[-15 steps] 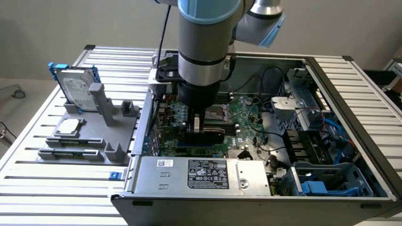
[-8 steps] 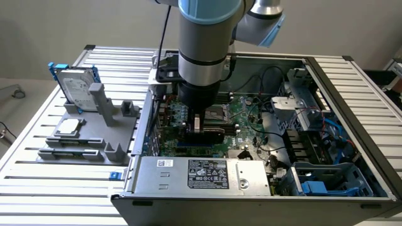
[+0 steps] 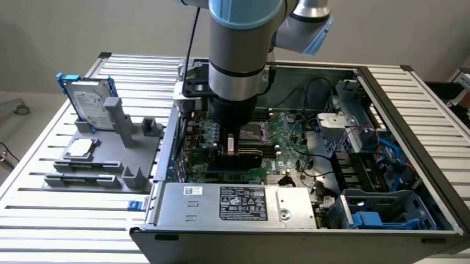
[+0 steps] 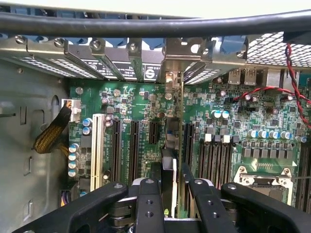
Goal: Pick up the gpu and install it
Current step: 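Insert the gpu into the slot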
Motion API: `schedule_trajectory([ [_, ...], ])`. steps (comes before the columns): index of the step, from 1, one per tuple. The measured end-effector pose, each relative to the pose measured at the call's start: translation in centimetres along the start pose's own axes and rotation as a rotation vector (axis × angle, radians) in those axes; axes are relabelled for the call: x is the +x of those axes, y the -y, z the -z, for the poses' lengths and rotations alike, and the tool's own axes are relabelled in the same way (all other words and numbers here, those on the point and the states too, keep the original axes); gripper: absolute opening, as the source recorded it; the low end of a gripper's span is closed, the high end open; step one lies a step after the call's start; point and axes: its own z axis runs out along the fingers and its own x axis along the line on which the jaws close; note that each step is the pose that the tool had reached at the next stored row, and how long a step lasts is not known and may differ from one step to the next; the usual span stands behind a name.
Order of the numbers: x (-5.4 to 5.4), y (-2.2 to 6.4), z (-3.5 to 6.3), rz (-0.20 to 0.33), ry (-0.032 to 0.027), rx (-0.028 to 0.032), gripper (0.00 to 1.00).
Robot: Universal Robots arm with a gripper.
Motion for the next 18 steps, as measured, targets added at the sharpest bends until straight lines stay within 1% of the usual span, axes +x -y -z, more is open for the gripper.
schedule_trajectory([
  [6, 0.01, 0.0, -0.1, 0.003, 0.0009, 0.0002, 0.27],
  [11, 0.01, 0.02, -0.17, 0.004, 0.0039, 0.0016, 0.27],
  [15, 0.02, 0.03, -0.19, 0.004, 0.0074, 0.0025, 0.27],
  [18, 0.02, 0.03, -0.22, 0.005, 0.0124, 0.003, 0.27],
])
